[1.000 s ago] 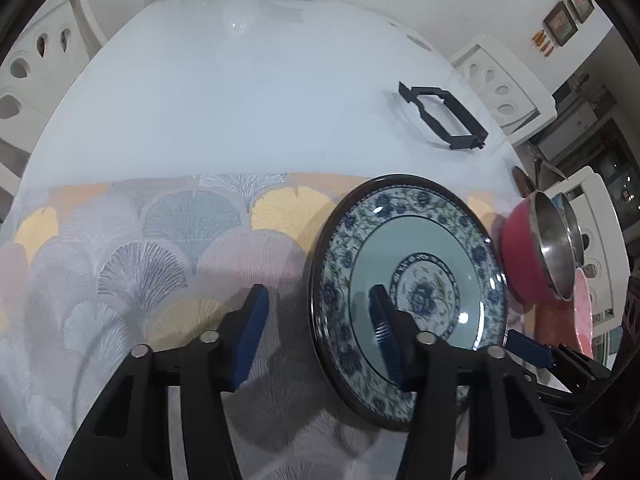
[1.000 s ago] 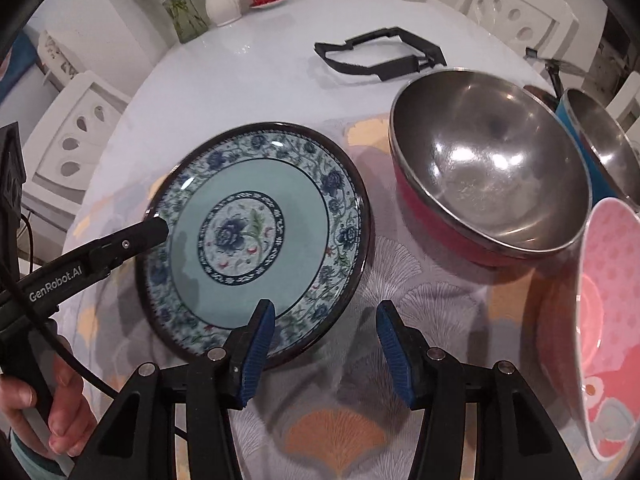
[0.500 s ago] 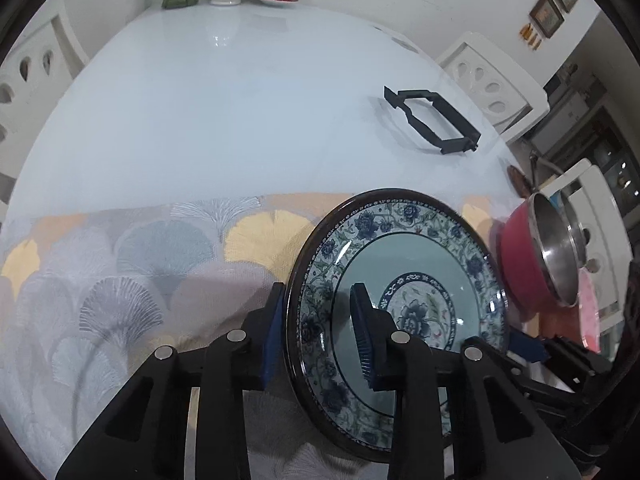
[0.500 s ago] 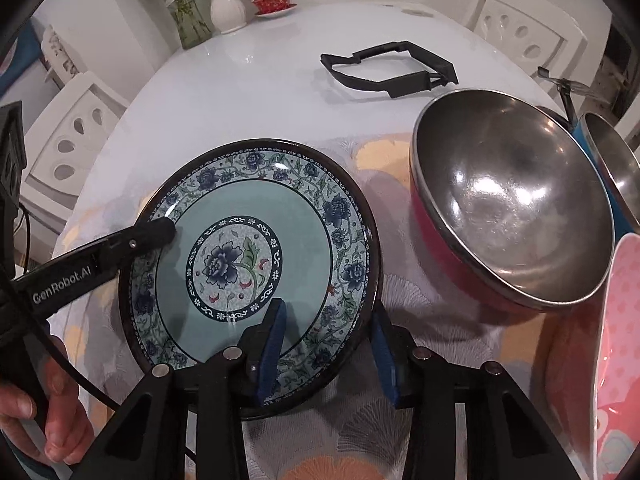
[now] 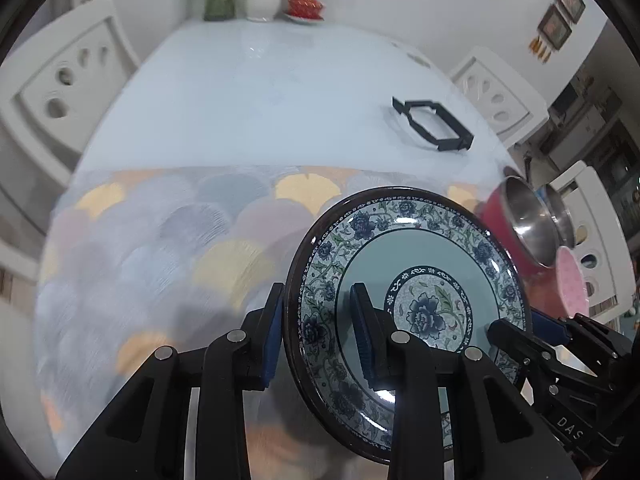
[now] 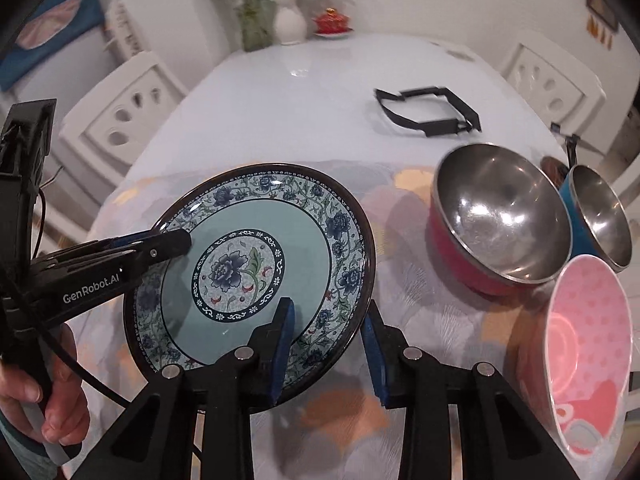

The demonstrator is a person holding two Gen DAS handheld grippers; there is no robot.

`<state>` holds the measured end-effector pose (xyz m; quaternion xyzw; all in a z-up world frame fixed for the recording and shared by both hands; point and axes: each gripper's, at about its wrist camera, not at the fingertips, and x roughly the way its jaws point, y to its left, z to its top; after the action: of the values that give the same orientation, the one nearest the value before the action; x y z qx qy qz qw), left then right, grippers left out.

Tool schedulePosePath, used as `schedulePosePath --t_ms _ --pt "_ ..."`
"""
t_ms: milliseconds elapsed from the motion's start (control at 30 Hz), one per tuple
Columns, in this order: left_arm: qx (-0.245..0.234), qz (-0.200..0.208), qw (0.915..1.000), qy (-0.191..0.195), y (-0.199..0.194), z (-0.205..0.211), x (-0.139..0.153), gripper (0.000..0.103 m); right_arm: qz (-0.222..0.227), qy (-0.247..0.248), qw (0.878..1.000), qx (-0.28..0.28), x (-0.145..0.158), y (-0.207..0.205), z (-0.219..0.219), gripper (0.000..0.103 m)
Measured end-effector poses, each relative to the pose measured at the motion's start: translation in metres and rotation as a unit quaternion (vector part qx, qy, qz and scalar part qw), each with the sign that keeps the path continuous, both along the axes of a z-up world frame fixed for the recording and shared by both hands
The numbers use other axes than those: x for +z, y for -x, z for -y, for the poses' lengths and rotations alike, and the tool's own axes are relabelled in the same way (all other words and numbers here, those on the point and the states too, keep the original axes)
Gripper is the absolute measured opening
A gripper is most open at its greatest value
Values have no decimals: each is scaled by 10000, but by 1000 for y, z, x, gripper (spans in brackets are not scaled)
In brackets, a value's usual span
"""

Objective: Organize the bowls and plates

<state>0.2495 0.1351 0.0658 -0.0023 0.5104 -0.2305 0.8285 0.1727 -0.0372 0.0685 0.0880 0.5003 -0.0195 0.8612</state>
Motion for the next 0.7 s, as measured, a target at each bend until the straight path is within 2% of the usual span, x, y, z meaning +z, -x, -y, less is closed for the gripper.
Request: schedulePosePath --t_ms 167,400,600,700 --pt "229 318 9992 92 43 -26 37 29 266 25 9991 324 36 38 -24 33" --pt "578 803 9947 280 104 -56 83 29 561 -12 9973 466 71 93 -52 33" --pt "726 980 9922 274 151 -77 99 29 725 -56 9957 577 89 133 -67 33" --pt "851 921 9918 249 173 -87 96 29 751 -27 9944 740 93 150 -75 33"
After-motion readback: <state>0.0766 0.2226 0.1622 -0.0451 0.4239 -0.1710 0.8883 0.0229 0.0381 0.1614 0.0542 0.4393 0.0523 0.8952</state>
